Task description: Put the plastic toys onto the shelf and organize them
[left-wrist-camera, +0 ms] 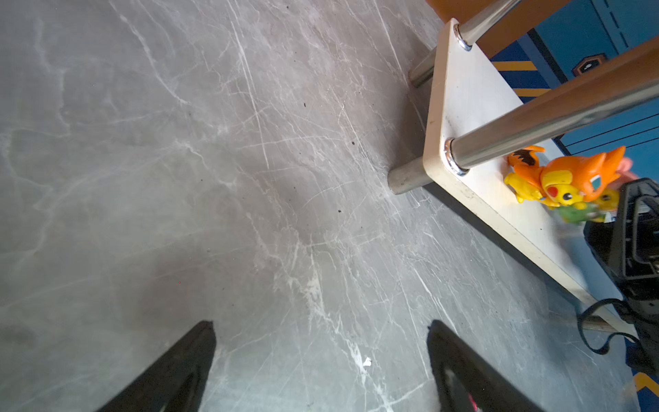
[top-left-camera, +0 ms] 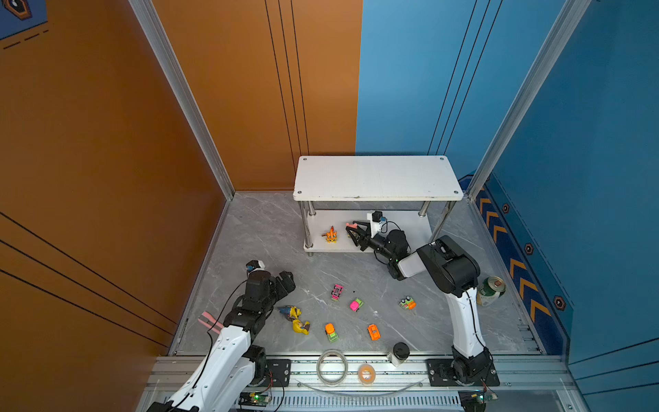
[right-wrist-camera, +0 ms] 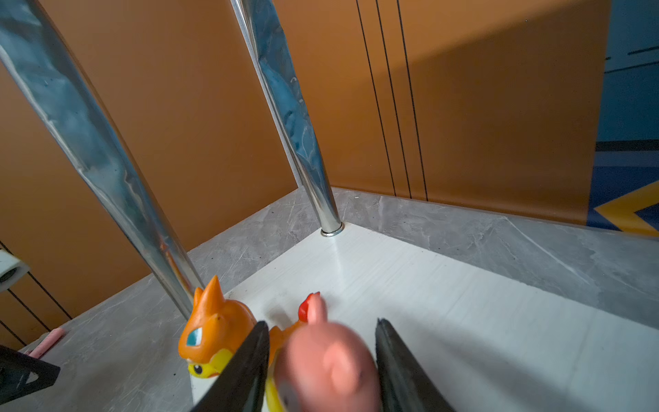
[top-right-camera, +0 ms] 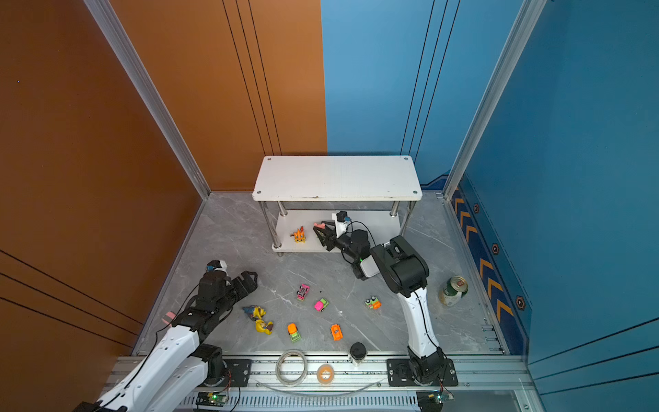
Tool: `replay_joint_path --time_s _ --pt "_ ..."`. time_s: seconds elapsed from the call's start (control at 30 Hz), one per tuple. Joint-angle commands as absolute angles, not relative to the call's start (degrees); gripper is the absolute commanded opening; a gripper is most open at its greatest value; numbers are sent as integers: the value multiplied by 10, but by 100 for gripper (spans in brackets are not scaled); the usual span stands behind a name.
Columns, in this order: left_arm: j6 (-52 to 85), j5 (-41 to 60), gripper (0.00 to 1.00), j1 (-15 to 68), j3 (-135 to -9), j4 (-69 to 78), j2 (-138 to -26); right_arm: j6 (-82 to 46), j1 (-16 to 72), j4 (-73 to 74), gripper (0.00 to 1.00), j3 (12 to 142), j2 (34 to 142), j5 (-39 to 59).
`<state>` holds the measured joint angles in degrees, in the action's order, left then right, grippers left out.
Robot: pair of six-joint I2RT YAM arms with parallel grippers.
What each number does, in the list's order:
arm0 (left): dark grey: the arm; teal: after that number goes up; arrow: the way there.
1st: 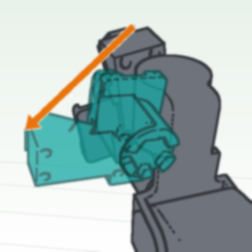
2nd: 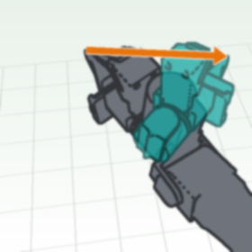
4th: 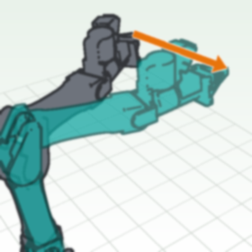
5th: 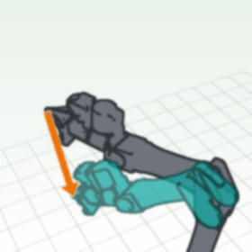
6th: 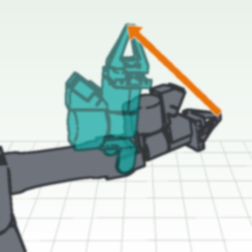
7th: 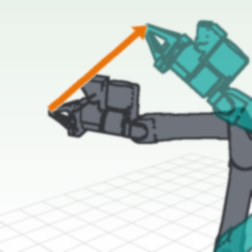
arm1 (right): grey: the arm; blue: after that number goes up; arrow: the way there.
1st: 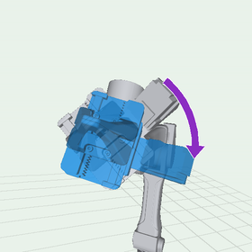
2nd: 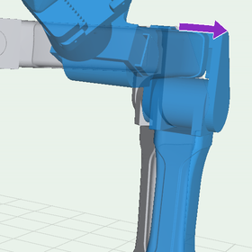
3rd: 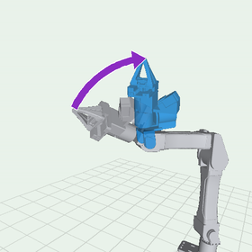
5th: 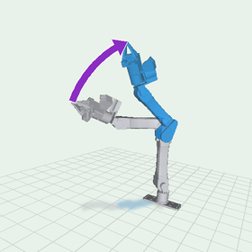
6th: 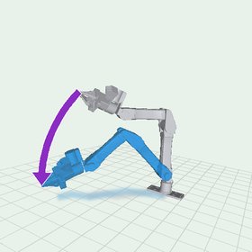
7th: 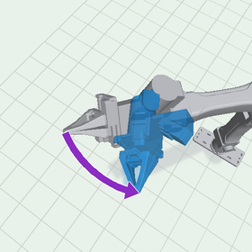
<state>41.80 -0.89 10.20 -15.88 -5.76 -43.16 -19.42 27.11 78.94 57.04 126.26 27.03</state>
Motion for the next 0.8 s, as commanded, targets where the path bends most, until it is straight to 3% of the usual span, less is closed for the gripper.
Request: replay_joint_path --time_s 0.0,0.2,0.57,0.77 --pt "408 -22 94 106 -161 -69 -425 -205 272 812 51 573 1267 277" --pt "408 -23 95 106 -160 -71 -423 -207 272 812 45 574 1268 282" --pt "408 -24 95 106 -158 -72 -421 -214 276 812 45 567 1266 284" --pt "407 -25 95 106 -158 -73 -419 -216 279 812 37 563 1262 286"
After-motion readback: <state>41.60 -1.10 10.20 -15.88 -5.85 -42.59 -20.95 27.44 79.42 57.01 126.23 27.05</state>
